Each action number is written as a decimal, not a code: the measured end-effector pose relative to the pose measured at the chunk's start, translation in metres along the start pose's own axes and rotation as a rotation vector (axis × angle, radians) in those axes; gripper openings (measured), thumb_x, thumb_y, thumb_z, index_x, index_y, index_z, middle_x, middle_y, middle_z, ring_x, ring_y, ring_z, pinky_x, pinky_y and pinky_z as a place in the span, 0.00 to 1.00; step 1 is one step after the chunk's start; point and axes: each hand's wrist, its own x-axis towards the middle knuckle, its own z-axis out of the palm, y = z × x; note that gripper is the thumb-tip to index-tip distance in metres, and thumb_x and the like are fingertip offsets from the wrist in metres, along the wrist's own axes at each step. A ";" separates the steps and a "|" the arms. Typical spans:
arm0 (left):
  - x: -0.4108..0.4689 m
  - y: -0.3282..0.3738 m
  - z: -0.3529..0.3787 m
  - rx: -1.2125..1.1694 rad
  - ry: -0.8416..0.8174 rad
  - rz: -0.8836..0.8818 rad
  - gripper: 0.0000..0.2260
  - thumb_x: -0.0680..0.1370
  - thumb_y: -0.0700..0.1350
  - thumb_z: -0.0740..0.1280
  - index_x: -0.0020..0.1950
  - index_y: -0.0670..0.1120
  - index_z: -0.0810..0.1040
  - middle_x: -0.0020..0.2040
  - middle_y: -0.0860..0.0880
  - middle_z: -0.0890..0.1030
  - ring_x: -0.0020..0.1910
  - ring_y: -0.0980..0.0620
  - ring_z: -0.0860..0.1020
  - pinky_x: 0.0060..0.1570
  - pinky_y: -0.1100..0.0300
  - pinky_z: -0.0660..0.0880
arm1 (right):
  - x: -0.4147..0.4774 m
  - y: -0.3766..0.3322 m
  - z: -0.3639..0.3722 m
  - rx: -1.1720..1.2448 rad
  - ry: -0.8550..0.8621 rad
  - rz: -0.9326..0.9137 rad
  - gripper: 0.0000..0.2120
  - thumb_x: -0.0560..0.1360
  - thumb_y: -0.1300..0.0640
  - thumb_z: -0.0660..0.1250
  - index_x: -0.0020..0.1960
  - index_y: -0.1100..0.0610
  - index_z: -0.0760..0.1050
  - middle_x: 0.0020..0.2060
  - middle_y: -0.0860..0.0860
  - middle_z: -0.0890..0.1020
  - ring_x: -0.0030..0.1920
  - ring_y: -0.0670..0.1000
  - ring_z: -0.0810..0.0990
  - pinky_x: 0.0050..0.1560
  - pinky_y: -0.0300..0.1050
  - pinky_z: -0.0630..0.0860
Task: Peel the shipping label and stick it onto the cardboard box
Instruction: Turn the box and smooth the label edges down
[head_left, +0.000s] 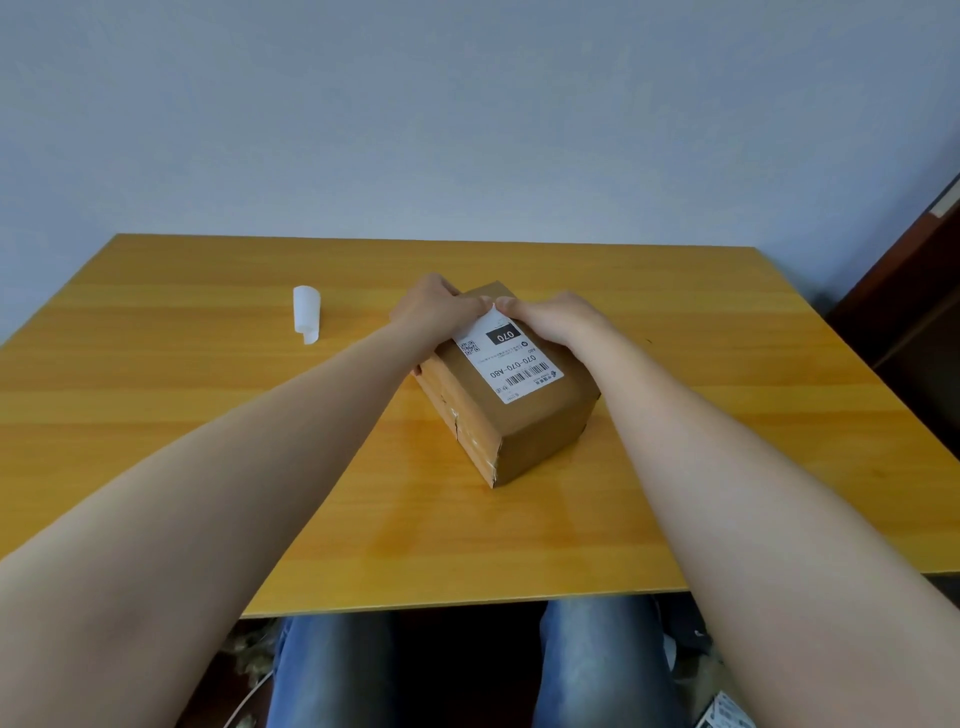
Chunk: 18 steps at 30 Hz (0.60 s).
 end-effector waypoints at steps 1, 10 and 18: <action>-0.003 -0.002 -0.001 -0.009 -0.018 0.003 0.25 0.73 0.64 0.71 0.63 0.51 0.75 0.54 0.47 0.81 0.54 0.38 0.81 0.46 0.35 0.82 | -0.002 0.002 -0.002 0.015 -0.012 -0.005 0.35 0.72 0.27 0.69 0.62 0.56 0.80 0.57 0.53 0.85 0.56 0.58 0.83 0.56 0.50 0.78; -0.012 -0.015 -0.016 -0.063 -0.181 0.096 0.39 0.73 0.55 0.78 0.80 0.53 0.64 0.64 0.49 0.76 0.55 0.46 0.79 0.54 0.41 0.80 | -0.021 0.016 -0.010 0.119 -0.183 -0.072 0.25 0.70 0.39 0.80 0.60 0.52 0.85 0.51 0.51 0.89 0.50 0.54 0.88 0.54 0.49 0.83; -0.006 -0.029 -0.011 0.015 -0.094 0.152 0.54 0.61 0.61 0.84 0.82 0.54 0.61 0.75 0.45 0.62 0.72 0.42 0.69 0.68 0.46 0.74 | -0.033 0.021 -0.016 0.152 -0.271 -0.118 0.18 0.72 0.49 0.81 0.61 0.50 0.85 0.52 0.50 0.90 0.53 0.52 0.88 0.54 0.49 0.84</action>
